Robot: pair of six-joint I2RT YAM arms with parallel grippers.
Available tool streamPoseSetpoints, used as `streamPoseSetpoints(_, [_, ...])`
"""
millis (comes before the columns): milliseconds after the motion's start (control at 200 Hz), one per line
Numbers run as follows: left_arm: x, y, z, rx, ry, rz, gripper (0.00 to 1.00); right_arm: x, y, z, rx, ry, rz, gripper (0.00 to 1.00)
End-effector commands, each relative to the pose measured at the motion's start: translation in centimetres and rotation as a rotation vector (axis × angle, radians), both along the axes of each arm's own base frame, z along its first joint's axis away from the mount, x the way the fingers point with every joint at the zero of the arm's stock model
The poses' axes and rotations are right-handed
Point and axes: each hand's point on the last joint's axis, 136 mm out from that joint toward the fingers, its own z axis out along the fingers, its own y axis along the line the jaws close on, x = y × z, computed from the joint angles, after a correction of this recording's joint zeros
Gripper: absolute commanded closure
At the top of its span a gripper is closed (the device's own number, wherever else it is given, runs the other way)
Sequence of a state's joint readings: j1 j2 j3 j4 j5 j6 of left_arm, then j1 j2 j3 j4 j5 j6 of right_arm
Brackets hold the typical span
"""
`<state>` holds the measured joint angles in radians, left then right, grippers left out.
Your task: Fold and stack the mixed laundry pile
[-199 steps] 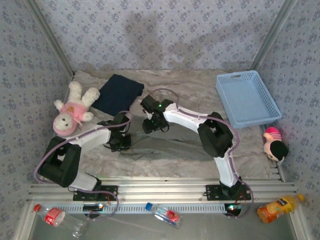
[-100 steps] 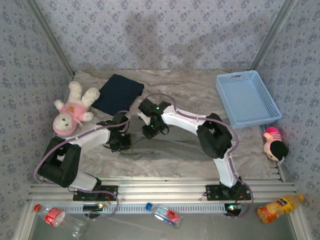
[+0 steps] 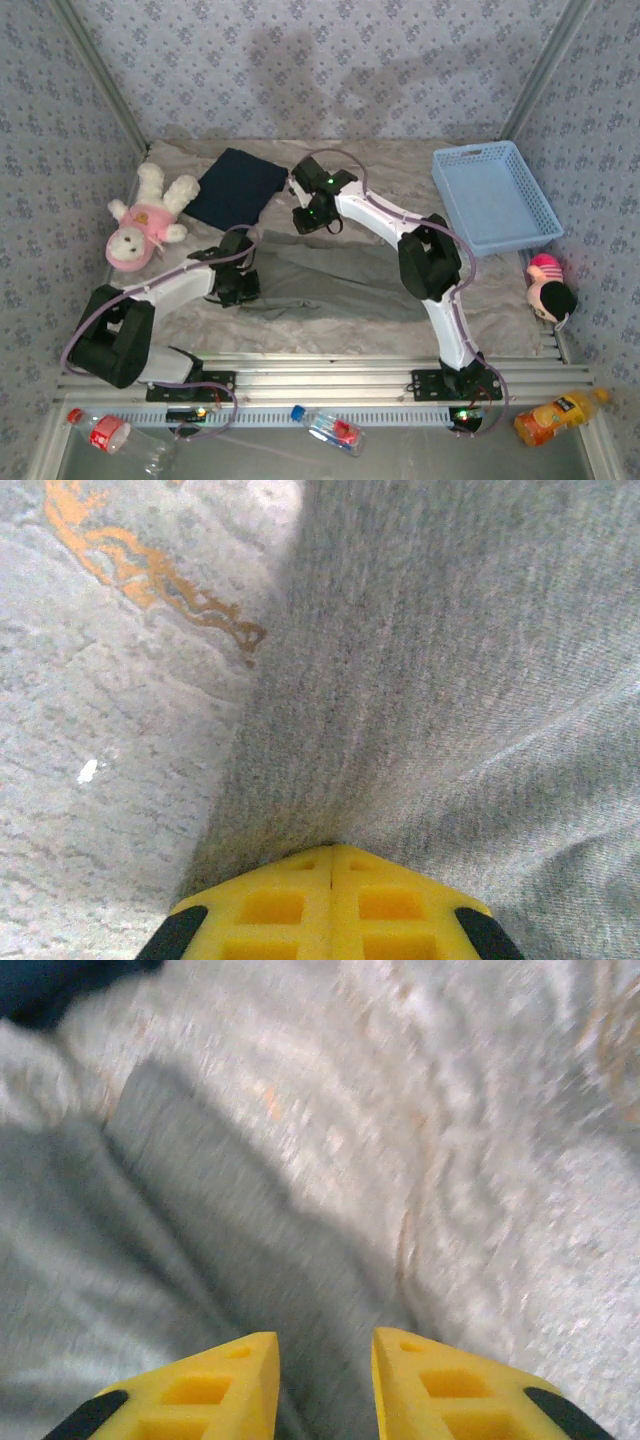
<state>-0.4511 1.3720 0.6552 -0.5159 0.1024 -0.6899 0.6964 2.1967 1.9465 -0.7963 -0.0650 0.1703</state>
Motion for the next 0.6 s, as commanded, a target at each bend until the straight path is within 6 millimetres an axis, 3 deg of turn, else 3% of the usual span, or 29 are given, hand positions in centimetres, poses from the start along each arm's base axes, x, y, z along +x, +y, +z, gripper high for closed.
streamPoseSetpoints(0, [-2.9,2.7,-1.3,0.108,0.098,0.031,0.93,0.2,-1.3,0.0,-0.094,0.001,-0.072,0.68])
streamPoseSetpoints(155, [-1.1,2.1,2.3,0.086,0.021,0.015,0.91,-1.4,-2.6,2.3,-0.125,-0.029,-0.085,0.7])
streamPoseSetpoints(335, [2.9,-0.3,7.1,-0.005,-0.109,-0.01,0.86,-6.9,-3.2,3.1,-0.015,0.055,-0.061,0.81])
streamPoseSetpoints(480, [4.5,-1.3,6.0,-0.026,-0.104,0.008,0.88,-11.8,-1.2,2.4,0.136,0.173,-0.016,0.81])
streamPoseSetpoints(600, [5.1,-1.8,4.0,-0.04,-0.08,0.037,0.91,-14.3,0.8,-0.2,0.183,0.267,0.01,0.82])
